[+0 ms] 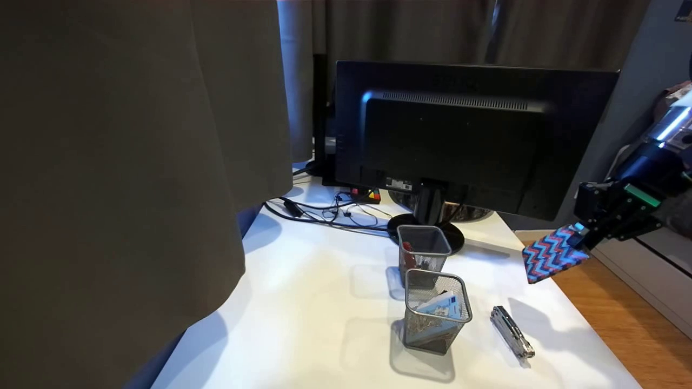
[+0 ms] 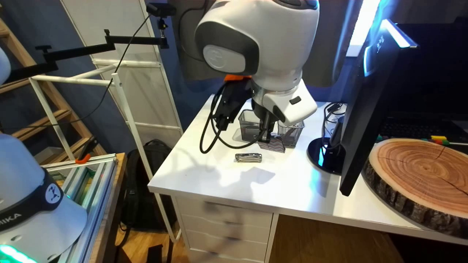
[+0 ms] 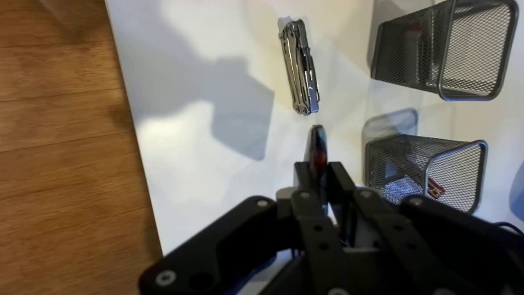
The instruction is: Pick up the patterned rectangular object from the gray pen holder and put it on the table
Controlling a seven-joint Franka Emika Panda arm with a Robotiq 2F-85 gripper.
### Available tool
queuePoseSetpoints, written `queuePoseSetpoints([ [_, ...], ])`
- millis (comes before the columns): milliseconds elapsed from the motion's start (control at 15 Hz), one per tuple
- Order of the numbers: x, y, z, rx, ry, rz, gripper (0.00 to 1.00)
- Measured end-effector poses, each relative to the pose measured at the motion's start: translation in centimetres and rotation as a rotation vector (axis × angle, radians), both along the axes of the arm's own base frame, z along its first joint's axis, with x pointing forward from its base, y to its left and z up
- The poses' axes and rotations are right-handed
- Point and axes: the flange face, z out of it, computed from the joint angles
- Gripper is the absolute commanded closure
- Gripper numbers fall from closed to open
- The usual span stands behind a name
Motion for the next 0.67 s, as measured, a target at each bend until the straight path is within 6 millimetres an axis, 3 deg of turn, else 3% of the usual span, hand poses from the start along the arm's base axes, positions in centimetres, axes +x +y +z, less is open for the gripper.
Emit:
queuePoseSetpoints([
  [267, 0.3, -0.6, -1.2, 0.019, -0.023, 0.039, 0.96],
  [667, 2.5, -2.6, -4.1, 0.028, -0.082, 0.136, 0.96],
])
